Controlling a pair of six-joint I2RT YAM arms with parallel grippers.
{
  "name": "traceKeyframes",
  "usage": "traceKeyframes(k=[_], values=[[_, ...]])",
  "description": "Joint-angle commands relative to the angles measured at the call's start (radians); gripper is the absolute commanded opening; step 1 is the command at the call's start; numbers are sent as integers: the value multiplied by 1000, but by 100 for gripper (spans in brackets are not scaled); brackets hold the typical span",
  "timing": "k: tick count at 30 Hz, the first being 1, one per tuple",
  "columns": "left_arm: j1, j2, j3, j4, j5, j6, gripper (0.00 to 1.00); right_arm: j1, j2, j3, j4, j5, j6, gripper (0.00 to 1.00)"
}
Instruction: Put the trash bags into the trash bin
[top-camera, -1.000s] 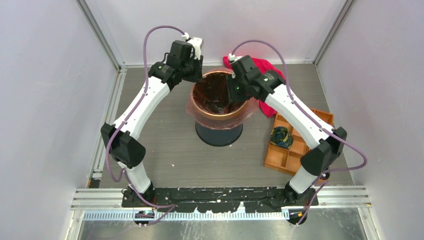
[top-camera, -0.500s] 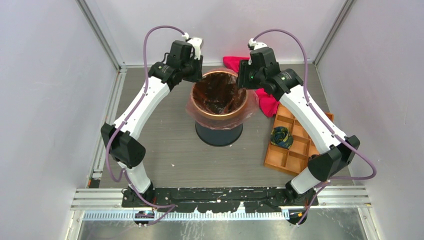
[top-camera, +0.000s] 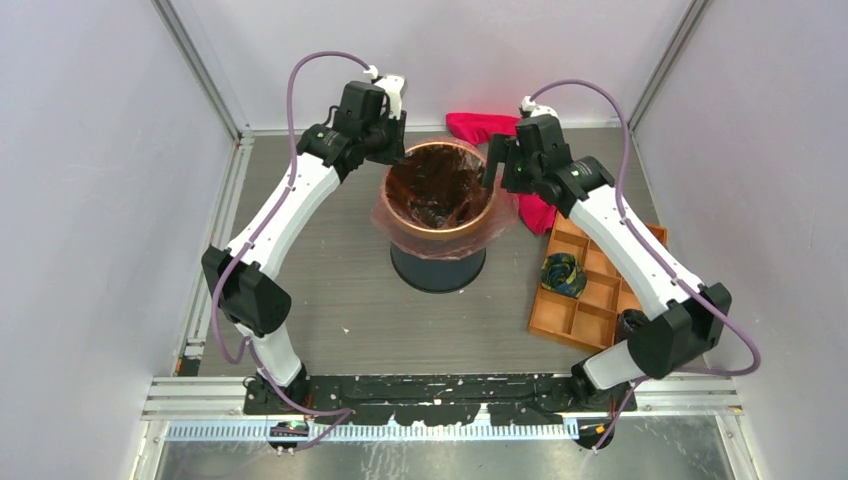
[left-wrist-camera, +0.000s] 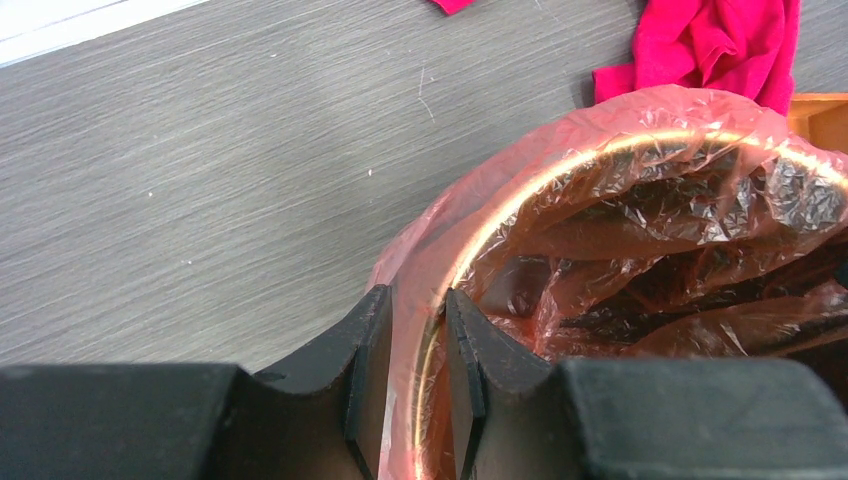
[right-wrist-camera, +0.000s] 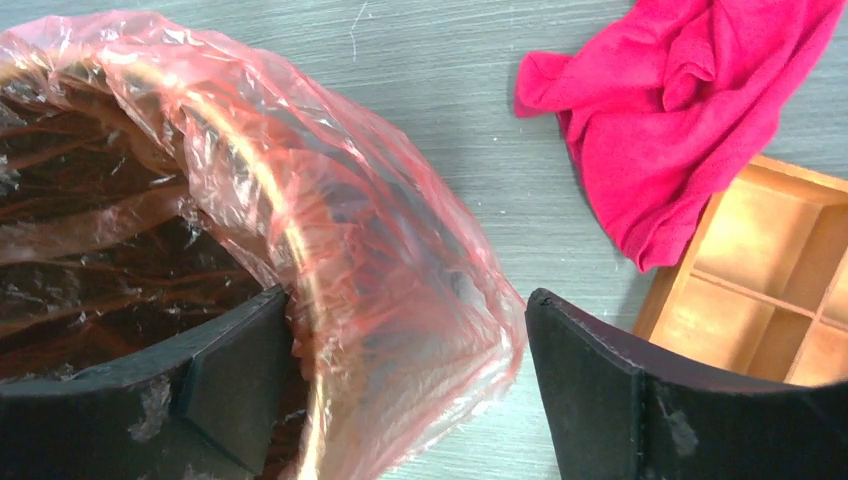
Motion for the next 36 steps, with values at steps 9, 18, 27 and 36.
traceKeyframes(k=[9,18,27,36], values=[[40,-50,24,39,21,-107,50,-84,-212,-157,211,-45,172,100],[181,-249,-202,171,34,-365,64,-183,-282,-294,261,25,290,84],[245,-415,-569,296,12,-534,46,-186,-282,-416,364,24,354,48],[158,-393,-742,453,65,-630,7,-168,-225,-505,481,4,402,33]])
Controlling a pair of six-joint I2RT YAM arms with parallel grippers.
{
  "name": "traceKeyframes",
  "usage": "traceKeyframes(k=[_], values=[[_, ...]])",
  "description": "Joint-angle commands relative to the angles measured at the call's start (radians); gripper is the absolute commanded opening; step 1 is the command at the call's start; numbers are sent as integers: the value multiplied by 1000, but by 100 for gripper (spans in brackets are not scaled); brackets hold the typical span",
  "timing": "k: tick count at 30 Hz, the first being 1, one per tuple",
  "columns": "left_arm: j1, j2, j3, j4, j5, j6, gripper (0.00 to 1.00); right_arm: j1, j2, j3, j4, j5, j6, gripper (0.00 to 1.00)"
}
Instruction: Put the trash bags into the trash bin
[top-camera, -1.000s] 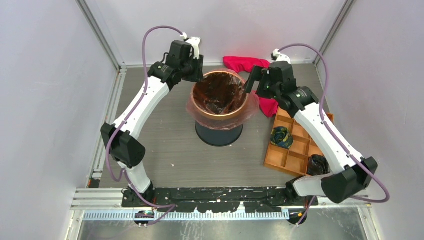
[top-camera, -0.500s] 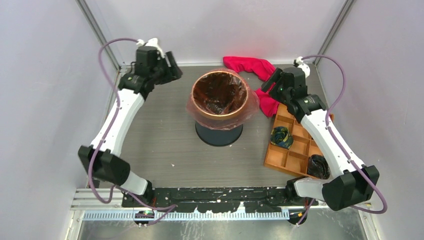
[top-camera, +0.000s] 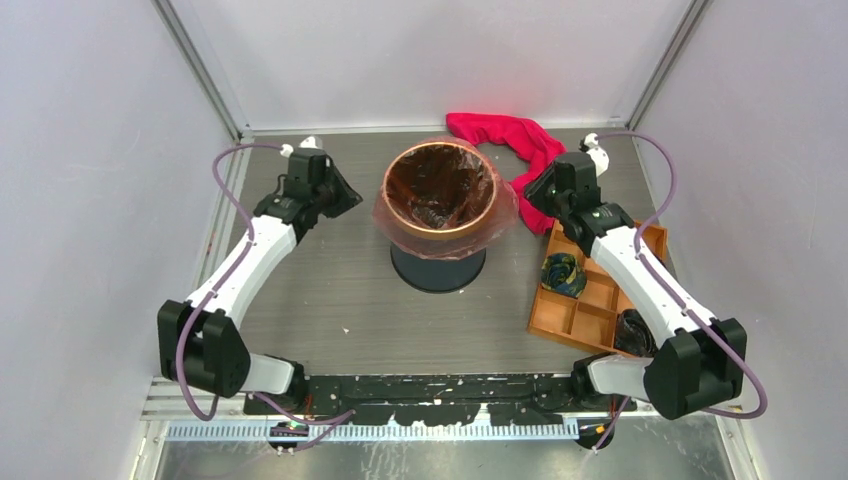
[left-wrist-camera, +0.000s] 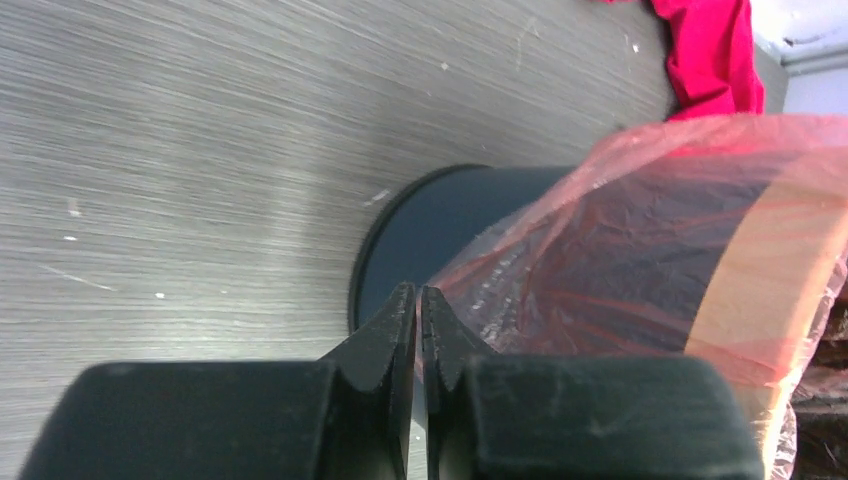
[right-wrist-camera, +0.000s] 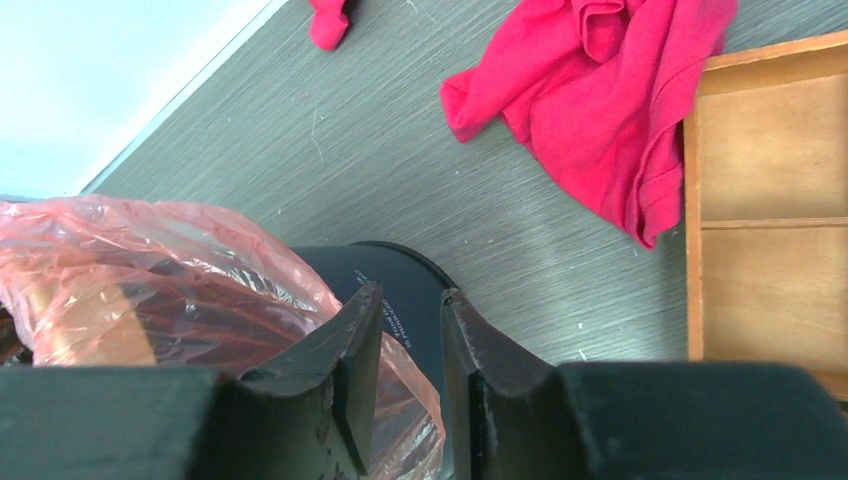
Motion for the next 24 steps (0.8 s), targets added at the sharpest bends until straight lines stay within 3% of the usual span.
traceKeyframes(k=[1,13,24], values=[[-75,18,-10,156,9,-66,6,25,29,-31,137,-2,55,32],[-133,112,-60,247,18,-133,0,142,159,-51,242,21,114,28],[-139,92,-53,238,-2,-122,2,120,75,-67,240,-2,163,32]])
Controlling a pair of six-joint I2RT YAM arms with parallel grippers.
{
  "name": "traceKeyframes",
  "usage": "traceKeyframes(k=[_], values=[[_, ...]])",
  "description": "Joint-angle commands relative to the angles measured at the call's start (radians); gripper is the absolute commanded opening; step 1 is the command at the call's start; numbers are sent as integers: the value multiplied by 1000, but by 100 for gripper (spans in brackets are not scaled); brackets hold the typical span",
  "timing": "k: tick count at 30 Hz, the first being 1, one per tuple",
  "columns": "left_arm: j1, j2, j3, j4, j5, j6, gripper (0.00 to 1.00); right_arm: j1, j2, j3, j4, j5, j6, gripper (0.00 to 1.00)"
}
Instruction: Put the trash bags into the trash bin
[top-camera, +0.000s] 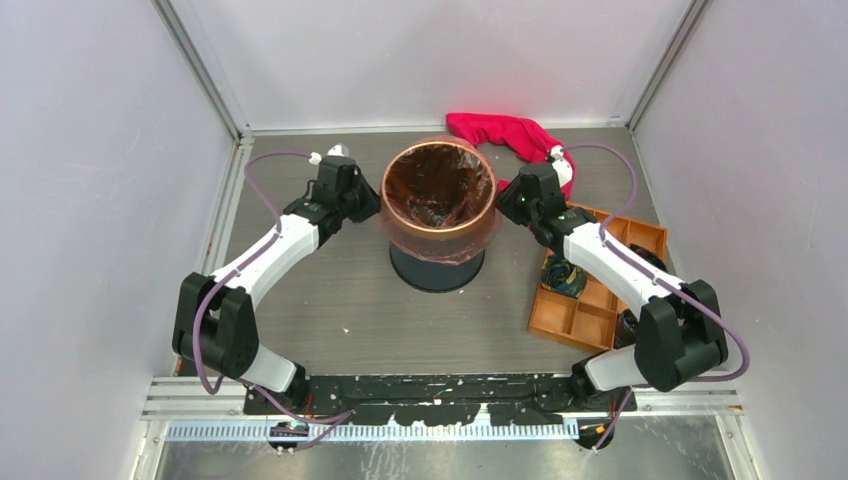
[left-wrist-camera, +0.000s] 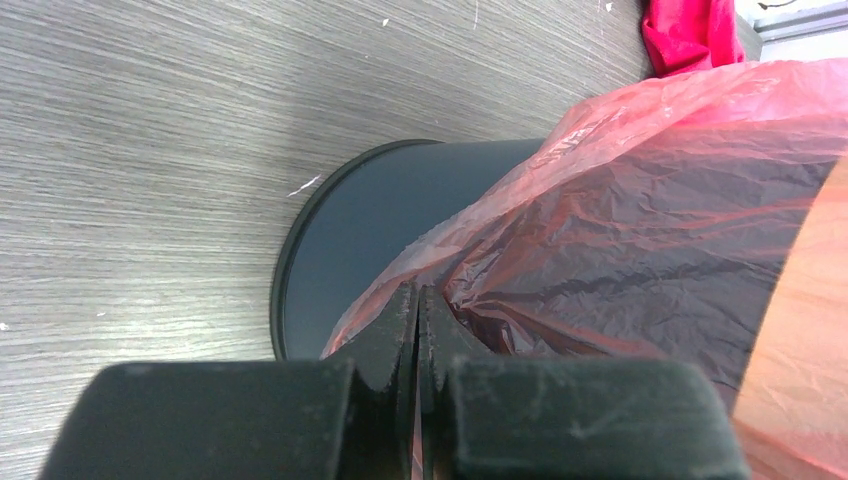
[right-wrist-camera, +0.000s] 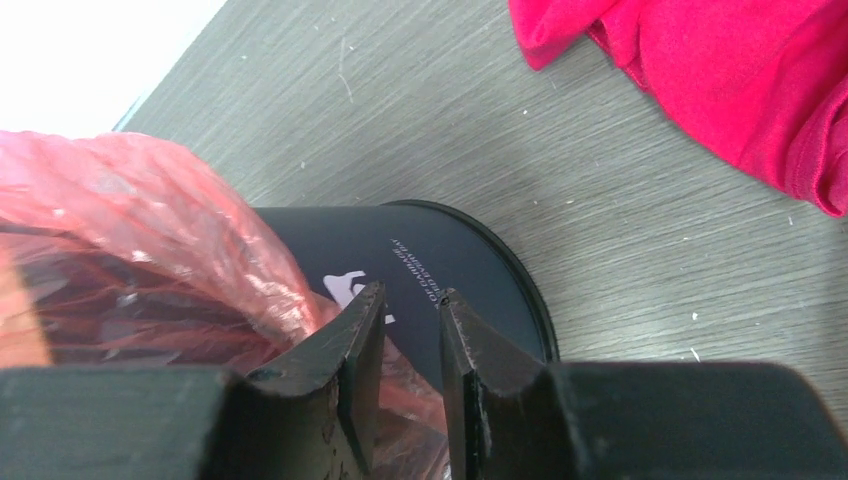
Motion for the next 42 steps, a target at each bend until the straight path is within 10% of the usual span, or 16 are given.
traceKeyframes(k=[1,24,42], values=[[-15,-29,16,41,-7,-1,2,-17,-94,7,43,-3,46,33],[23,-80,92,-55,-45,91,19,-128,-206,39,-92,-50,-23,49],[70,-280,122,-236,100,274,62,-136,-376,89,-252,-84,-139,97]])
